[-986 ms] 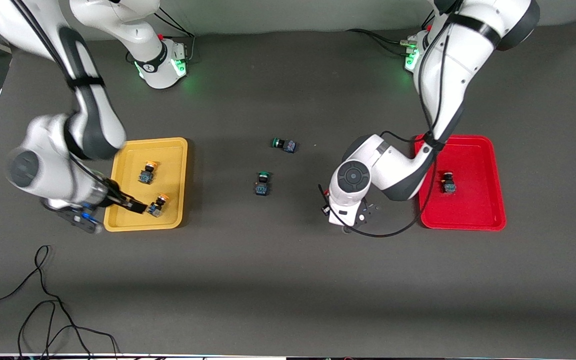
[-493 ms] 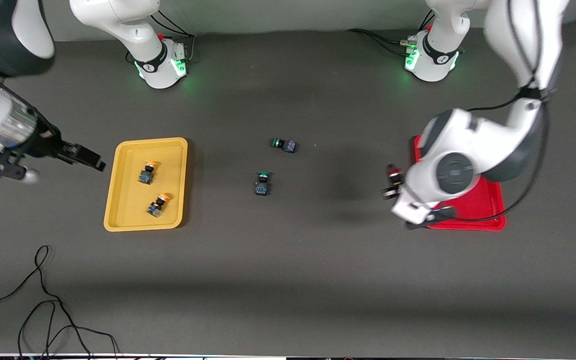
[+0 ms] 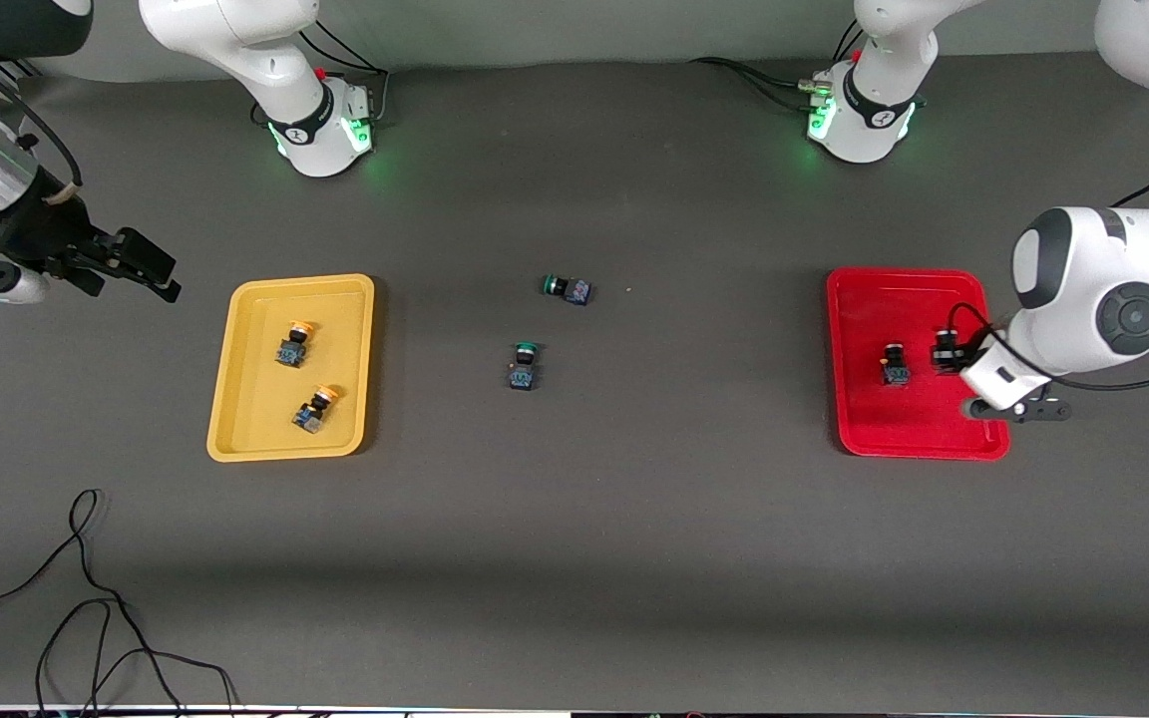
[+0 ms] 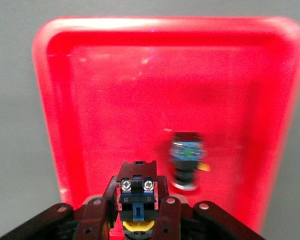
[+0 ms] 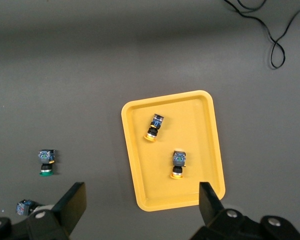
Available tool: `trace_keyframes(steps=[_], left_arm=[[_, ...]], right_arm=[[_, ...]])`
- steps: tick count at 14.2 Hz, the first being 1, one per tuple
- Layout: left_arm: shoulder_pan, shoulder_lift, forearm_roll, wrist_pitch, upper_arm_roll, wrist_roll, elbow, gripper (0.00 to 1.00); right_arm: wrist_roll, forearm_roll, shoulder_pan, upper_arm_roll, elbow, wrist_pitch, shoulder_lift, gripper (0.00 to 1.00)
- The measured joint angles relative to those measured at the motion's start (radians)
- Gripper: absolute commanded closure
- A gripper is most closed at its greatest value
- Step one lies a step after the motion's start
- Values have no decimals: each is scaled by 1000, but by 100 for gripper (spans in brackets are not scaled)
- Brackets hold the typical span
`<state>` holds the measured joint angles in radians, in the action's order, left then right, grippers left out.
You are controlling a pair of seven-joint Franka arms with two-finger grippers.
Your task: Place red and yellow buttons in trays
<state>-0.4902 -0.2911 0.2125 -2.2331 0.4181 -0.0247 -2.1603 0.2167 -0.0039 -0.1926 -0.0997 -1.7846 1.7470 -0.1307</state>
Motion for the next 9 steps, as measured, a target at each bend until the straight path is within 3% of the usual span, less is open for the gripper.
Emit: trace_keyframes(steps=[2, 4, 7, 9], left_arm=[[-22, -37, 60, -61, 0, 5, -34, 19], [-26, -64, 96, -70, 1, 5, -32, 0], [-27, -58, 106, -38, 3, 5, -9, 0], [-27, -40, 106, 74, 10, 10, 55, 0]], right_arm=[[-28, 3, 5, -2, 34, -2, 33, 0], [-55, 34, 16, -2, 82, -12, 86, 0], [-79, 57, 28, -2, 154, -38, 168, 0], [-81, 58, 27, -1, 168, -53, 184, 0]])
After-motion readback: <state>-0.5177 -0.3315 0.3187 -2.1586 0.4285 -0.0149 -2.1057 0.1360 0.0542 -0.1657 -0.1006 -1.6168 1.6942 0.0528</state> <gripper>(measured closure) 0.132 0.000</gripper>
